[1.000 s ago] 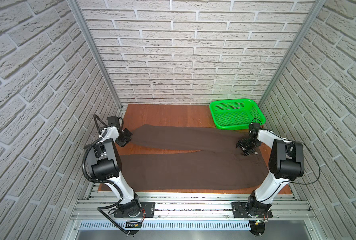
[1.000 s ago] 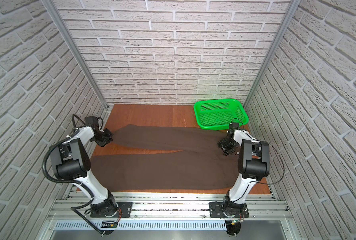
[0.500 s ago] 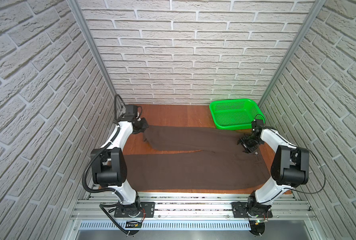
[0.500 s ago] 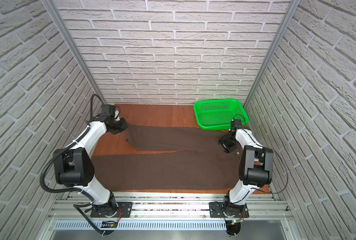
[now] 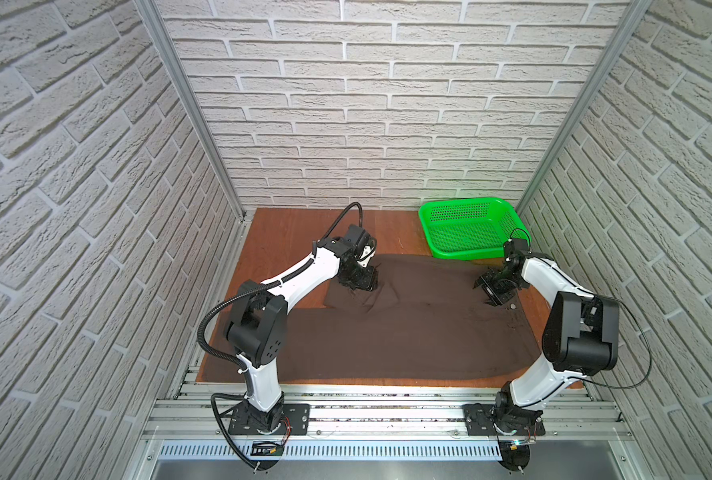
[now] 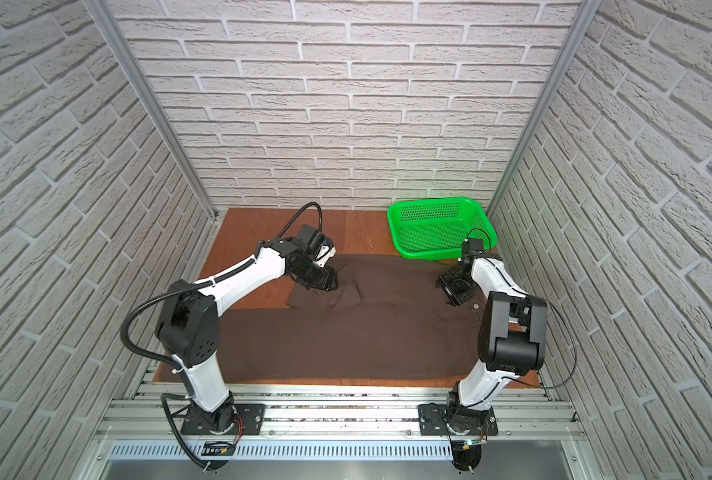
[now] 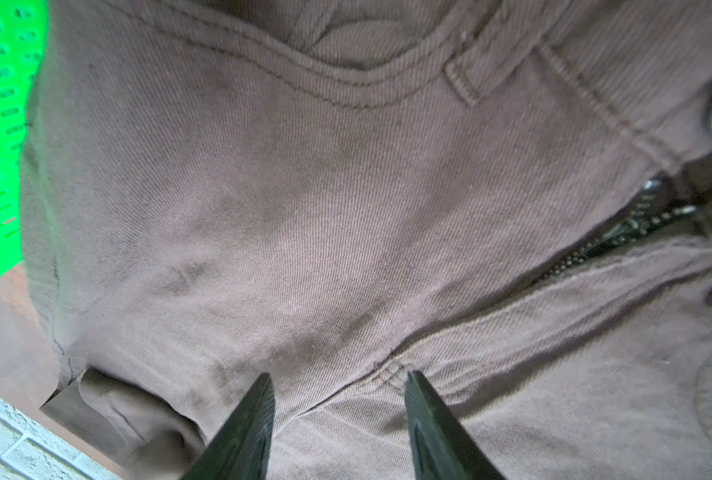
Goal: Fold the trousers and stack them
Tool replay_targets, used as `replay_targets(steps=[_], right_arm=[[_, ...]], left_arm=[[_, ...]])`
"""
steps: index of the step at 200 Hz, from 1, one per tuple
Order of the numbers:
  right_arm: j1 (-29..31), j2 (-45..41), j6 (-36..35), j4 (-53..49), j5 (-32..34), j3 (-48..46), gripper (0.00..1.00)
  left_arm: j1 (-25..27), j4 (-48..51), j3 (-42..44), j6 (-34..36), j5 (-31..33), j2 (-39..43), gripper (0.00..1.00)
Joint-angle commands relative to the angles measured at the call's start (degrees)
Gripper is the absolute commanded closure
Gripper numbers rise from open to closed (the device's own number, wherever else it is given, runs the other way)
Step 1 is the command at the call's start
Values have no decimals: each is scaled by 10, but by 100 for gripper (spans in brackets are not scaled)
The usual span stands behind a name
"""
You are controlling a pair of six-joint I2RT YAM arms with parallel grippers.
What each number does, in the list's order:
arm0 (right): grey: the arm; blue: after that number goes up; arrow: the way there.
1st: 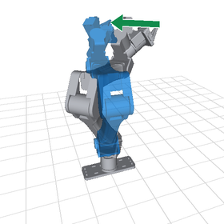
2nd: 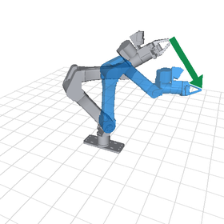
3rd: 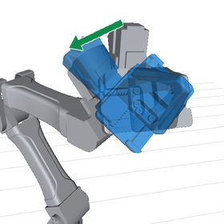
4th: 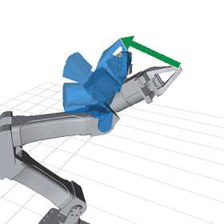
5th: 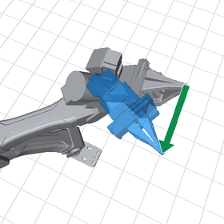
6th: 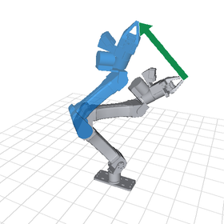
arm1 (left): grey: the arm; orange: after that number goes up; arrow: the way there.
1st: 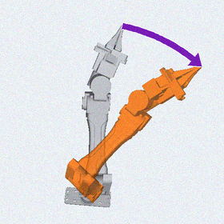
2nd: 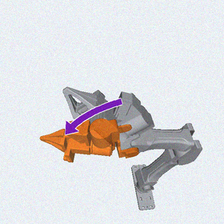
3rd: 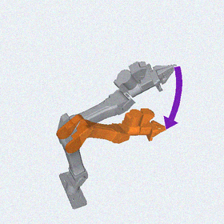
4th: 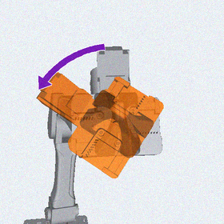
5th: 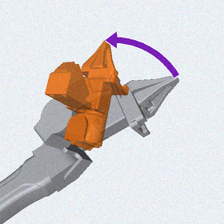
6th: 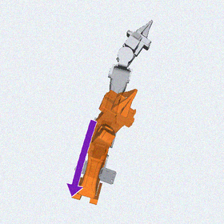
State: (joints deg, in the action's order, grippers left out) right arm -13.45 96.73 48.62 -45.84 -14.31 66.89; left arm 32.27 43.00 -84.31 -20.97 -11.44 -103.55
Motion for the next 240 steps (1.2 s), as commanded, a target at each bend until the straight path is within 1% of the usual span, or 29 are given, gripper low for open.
replay_targets(steps=[1, 26, 54, 75, 110, 133, 162, 175, 187, 202, 212, 240], right_arm=[[-4, -27, -10, -2, -5, -5, 47], [-6, -30, -11, -3, -5, -6, 47], [-7, -33, -13, -4, -7, -8, 47], [-10, -36, -17, -6, -8, -10, 47], [-14, -37, -19, -4, -9, -13, 47], [-15, -37, -18, 0, -12, -17, 47], [-15, -35, -19, 0, -12, -18, 47], [-16, -36, -18, 0, -11, -18, 47], [-15, -37, -17, 0, -11, -18, 47], [-15, -37, -16, 1, -12, -19, 47], [-15, -38, -16, 1, -12, -18, 47], [-16, -42, -17, -2, -10, -19, 47]], left_arm=[[-10, 0, -8, -23, 56, 33, 28], [-12, -20, -10, -70, 61, 14, 28], [-16, -12, -12, -119, 93, -31, 32], [-29, -26, -4, -134, 99, -51, 31], [-35, -42, -8, -127, 53, -93, 30], [-37, -57, 2, -124, 24, -113, 35], [-43, -62, 10, -122, 4, -122, 46], [-43, -59, 9, -117, -3, -122, 55], [-45, -55, 9, -111, 0, -117, 67], [-50, -47, 8, -105, 15, -102, 89], [-55, -42, 8, -99, 31, -86, 100], [-90, 23, -15, -70, 96, -36, 100]])
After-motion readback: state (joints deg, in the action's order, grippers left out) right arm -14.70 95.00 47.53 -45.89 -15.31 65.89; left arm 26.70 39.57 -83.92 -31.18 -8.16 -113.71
